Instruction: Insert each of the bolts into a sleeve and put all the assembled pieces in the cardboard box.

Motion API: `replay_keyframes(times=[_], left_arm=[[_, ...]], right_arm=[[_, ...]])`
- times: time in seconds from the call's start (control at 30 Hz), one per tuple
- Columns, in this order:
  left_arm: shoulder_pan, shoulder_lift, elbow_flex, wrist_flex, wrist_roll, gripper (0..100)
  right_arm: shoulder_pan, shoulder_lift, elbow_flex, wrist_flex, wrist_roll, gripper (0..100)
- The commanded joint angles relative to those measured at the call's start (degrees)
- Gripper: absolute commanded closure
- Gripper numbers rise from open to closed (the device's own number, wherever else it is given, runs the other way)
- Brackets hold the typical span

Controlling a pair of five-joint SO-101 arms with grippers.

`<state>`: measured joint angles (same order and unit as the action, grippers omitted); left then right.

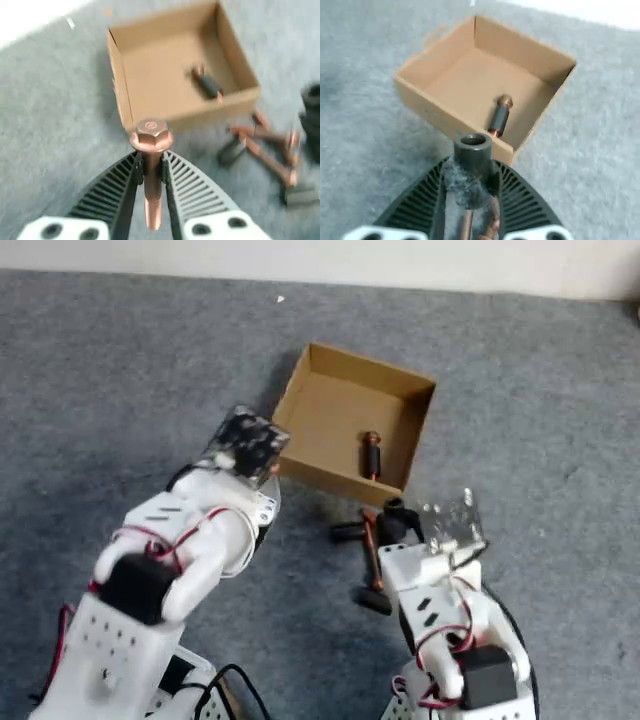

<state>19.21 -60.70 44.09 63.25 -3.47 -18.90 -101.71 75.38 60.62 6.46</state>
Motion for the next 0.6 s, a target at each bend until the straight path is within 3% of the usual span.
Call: replay_keyframes(times=[0.0,0.2,0.37,0.57], left_arm=[[1.19,-9.45,5.14,-11.43,7.47,99],[1.19,-19.56,15.52,-28.92,20.22,99],[1.27,-26.68,27.12,-43.52,36.13,99],[4.62,-29.49,34.95,-52.66,35.52,99]], right_arm=[[-3.12,-3.65,2.95,-3.82,-0.35,99.3],[-8.04,-3.65,6.46,-8.04,-0.35,99.3],[-12.35,-3.65,6.46,-8.13,-0.35,99.3],[-15.87,-3.56,9.98,-14.99,-0.26,99.3]])
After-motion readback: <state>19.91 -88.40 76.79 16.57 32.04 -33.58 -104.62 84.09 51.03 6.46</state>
